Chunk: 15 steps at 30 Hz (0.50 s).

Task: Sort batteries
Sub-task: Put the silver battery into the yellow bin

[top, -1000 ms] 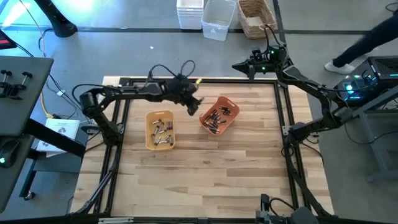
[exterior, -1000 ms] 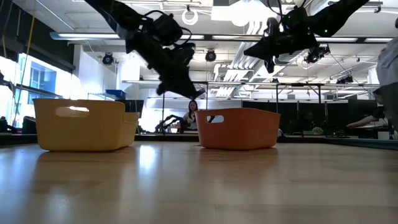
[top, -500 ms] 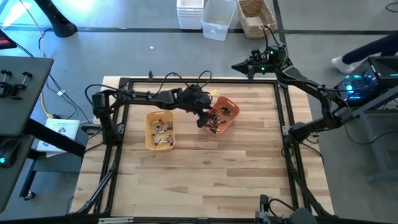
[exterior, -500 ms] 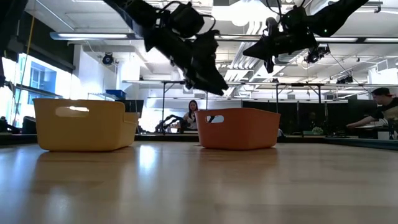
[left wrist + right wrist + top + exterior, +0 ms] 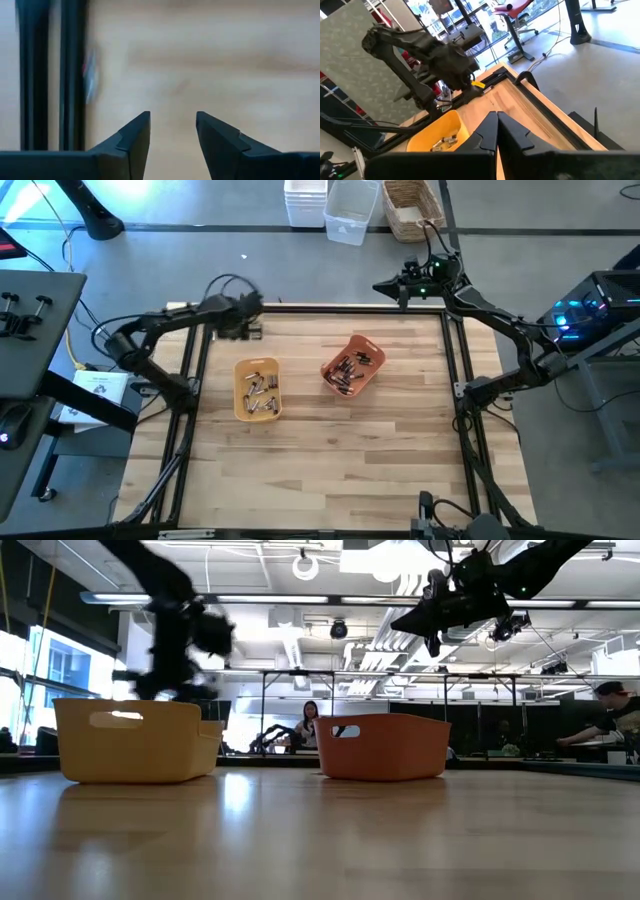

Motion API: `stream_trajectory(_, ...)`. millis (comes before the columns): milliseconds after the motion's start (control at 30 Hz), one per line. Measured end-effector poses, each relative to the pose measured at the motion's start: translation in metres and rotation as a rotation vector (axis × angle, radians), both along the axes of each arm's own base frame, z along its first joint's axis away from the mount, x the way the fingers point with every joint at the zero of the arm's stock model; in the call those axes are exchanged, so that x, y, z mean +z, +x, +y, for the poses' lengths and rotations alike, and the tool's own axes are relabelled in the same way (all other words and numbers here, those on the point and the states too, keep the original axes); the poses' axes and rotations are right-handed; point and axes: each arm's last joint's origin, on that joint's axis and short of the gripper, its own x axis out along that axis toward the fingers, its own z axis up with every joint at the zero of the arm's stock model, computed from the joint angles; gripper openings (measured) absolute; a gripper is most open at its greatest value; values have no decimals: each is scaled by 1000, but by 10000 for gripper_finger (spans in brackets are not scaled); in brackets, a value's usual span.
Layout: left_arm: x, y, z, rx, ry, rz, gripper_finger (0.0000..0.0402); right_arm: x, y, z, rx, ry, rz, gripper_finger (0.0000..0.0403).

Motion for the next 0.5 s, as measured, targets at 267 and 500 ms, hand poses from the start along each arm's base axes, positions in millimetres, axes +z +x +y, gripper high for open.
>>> stream_trajectory(267,-44,-38,-17,144,-201,76,86,0,0,-1,-27,-90,20,0)
stream_trajectory(500,-39,-32,9,478,110,-139,4,-1,0,-2,-27,-104,25,0)
